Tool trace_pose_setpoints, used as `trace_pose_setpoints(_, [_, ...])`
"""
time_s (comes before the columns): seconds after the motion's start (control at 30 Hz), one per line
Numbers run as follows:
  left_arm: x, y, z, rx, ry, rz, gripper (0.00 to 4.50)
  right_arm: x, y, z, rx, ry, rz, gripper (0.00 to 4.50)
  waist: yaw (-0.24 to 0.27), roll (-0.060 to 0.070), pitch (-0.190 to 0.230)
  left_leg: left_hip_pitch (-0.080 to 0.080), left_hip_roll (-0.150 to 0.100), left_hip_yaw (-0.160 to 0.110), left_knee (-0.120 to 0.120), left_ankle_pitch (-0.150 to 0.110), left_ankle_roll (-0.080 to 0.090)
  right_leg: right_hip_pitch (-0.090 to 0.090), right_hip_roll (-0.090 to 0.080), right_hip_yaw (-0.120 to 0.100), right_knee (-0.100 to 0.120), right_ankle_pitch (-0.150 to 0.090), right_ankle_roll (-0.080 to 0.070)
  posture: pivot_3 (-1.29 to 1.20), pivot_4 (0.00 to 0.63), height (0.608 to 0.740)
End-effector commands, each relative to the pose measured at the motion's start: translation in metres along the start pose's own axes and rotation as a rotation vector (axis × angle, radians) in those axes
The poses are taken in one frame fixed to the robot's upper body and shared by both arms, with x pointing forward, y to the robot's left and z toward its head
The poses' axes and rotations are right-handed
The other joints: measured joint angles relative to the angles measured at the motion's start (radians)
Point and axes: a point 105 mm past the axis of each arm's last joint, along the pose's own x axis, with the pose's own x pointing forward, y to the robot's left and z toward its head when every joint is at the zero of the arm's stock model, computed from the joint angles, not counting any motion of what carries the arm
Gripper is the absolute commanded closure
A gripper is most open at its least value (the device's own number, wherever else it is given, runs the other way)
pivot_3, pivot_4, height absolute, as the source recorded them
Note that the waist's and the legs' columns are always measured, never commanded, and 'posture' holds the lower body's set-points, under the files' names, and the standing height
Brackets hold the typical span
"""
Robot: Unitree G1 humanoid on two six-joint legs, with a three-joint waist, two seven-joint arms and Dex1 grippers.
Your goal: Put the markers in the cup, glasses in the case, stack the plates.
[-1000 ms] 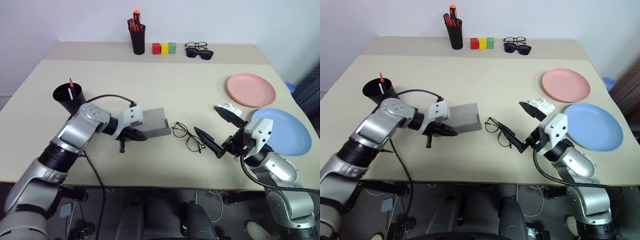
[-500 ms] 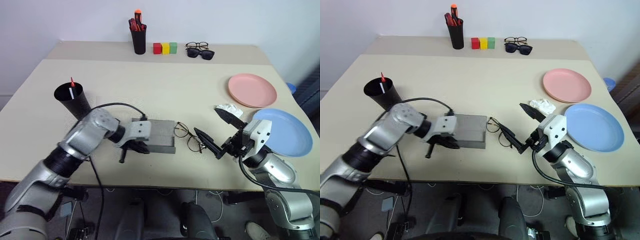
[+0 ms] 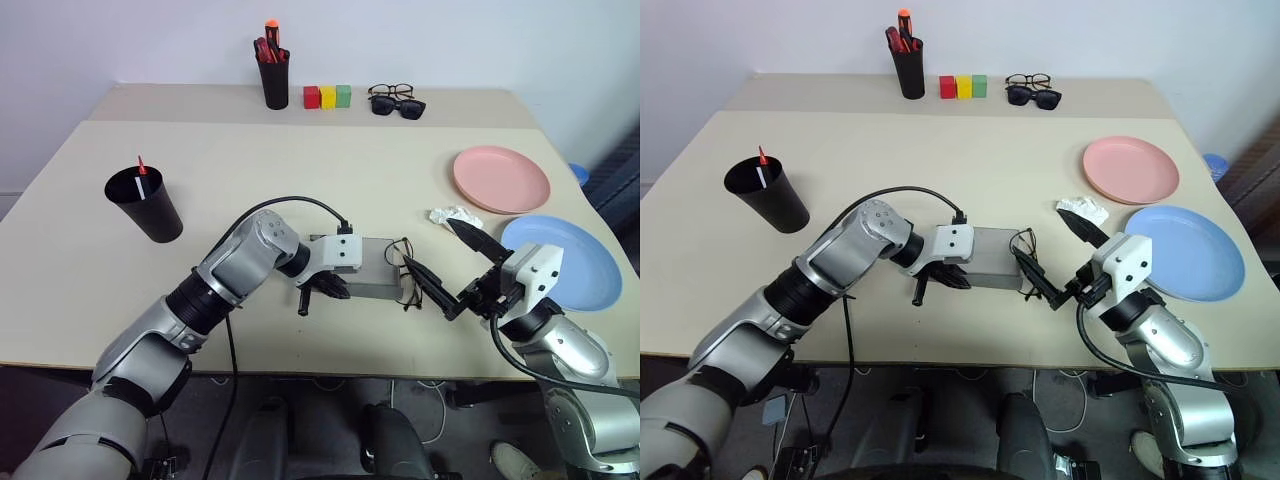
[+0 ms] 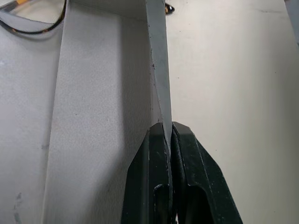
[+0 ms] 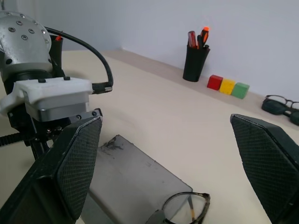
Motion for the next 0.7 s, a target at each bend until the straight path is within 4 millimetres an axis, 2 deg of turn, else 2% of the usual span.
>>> trace_pose_setpoints(0.03, [-0.019,0.008,-0.006,0.013,-0.008,0.054,4.43,-0.004,-0.002,0.014,-0.038,-0.036,-0.002,0.0,0.0,0.0,0.0,0.0,0.0,0.0,0.0,0.0,0.0,0.0,0.0,0.0,0.0,0.0,0.0,0.0,0.15,0.74])
trace_pose_setpoints(0.13, [-0.027,0.008,-0.021,0.015,0.007,0.089,4.43,-0.009,-0.003,0.012,-0.035,-0.023,-0.003,0.0,0.001,0.0,0.0,0.0,0.0,0.0,0.0,0.0,0.0,0.0,0.0,0.0,0.0,0.0,0.0,0.0,0.15,0.74])
trace_pose_setpoints(0.23, [-0.028,0.008,-0.026,0.012,0.004,0.108,4.43,-0.014,-0.003,0.009,-0.032,-0.009,-0.004,0.0,0.004,0.0,0.0,0.0,0.0,0.0,0.0,0.0,0.0,0.001,0.0,0.0,0.0,0.0,0.0,0.0,0.15,0.74])
trace_pose_setpoints(0.43, [-0.023,0.005,-0.025,-0.053,0.002,0.119,4.43,-0.028,-0.004,0.002,-0.028,0.031,-0.011,0.0,0.003,0.0,0.0,0.0,0.0,0.0,0.001,0.0,0.0,0.001,0.0,0.0,-0.001,0.0,0.0,0.0,0.15,0.74])
trace_pose_setpoints(0.57, [-0.023,0.006,-0.021,-0.045,-0.007,0.116,4.43,-0.029,-0.004,0.001,-0.029,0.034,-0.012,0.0,0.002,0.0,0.0,0.0,0.0,0.0,0.001,0.0,0.0,0.001,0.0,0.0,0.0,0.0,0.0,0.0,0.15,0.74])
trace_pose_setpoints(0.7, [-0.02,-0.003,-0.013,-0.012,-0.022,0.071,4.43,-0.028,-0.004,0.002,-0.031,0.037,-0.013,0.0,0.003,0.0,0.0,0.0,0.0,0.0,0.001,0.0,0.0,0.001,0.0,0.0,-0.001,0.0,0.0,0.0,0.15,0.74])
